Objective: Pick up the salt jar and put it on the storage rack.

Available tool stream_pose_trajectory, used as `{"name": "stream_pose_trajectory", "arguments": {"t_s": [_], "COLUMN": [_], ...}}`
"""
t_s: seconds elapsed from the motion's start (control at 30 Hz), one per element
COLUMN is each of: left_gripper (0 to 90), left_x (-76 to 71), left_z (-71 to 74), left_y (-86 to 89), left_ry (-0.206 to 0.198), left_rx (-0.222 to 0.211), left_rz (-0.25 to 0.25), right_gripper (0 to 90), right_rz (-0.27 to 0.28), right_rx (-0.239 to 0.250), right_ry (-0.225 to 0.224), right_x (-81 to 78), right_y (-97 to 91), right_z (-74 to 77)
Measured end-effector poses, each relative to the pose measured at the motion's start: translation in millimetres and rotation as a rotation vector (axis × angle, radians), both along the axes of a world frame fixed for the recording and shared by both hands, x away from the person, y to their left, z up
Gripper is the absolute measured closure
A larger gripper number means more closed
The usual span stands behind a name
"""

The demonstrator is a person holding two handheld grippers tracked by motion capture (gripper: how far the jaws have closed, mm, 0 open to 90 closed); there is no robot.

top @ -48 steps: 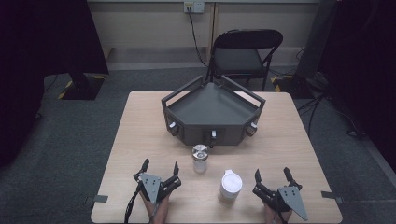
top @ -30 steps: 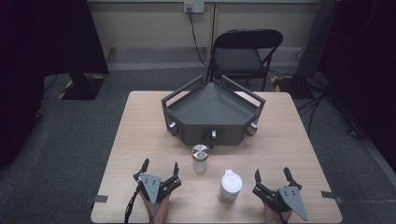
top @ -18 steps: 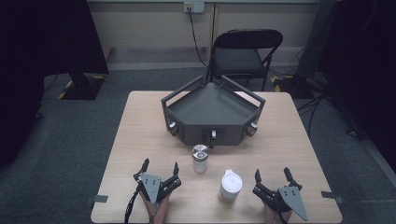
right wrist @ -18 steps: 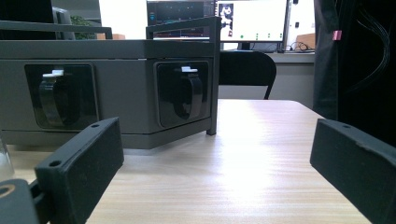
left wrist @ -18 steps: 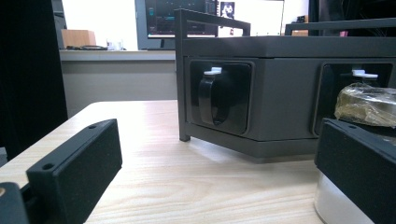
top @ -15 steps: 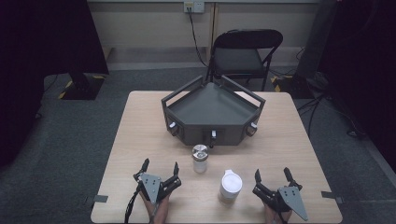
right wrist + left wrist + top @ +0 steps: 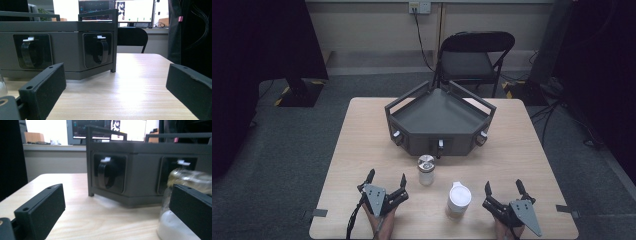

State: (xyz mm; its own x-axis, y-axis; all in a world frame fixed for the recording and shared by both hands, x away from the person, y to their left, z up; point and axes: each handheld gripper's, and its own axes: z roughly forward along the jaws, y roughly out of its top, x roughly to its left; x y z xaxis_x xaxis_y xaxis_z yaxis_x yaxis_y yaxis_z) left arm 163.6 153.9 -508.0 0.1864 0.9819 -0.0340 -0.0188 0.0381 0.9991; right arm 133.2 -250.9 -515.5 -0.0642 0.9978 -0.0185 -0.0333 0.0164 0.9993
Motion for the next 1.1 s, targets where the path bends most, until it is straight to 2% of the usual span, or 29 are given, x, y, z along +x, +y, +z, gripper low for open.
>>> {"name": "stream_pose_trajectory", "arguments": {"t_s": [0.13, 0.33, 0.7, 1.0, 1.1], "left_gripper": [0.0, 0.0, 0.0, 0.8, 2.3], "left_x": [0.9, 3.7, 15.9, 31.7, 35.3], "left_z": [9.2, 22.2, 38.0, 44.7, 47.1], "left_y": [1.2, -0.7, -13.1, -31.4, -36.5], "left_ry": [-0.019, -0.022, -0.034, -0.011, 0.016], "left_rx": [-0.01, -0.017, -0.002, 0.021, 0.016], "left_rz": [-0.027, -0.062, -0.144, -0.185, -0.202], "right_gripper": [1.3, 1.3, 1.3, 1.3, 1.3], "right_rz": [0.0, 0.0, 0.0, 0.0, 0.0], "right_rx": [0.0, 0.0, 0.0, 0.0, 0.0], "right_ry": [0.0, 0.0, 0.0, 0.0, 0.0], "right_x": [0.0, 0.0, 0.0, 0.0, 0.0], "right_y": [0.0, 0.0, 0.0, 0.0, 0.0], "right_z": [0.0, 0.0, 0.0, 0.0, 0.0]}}
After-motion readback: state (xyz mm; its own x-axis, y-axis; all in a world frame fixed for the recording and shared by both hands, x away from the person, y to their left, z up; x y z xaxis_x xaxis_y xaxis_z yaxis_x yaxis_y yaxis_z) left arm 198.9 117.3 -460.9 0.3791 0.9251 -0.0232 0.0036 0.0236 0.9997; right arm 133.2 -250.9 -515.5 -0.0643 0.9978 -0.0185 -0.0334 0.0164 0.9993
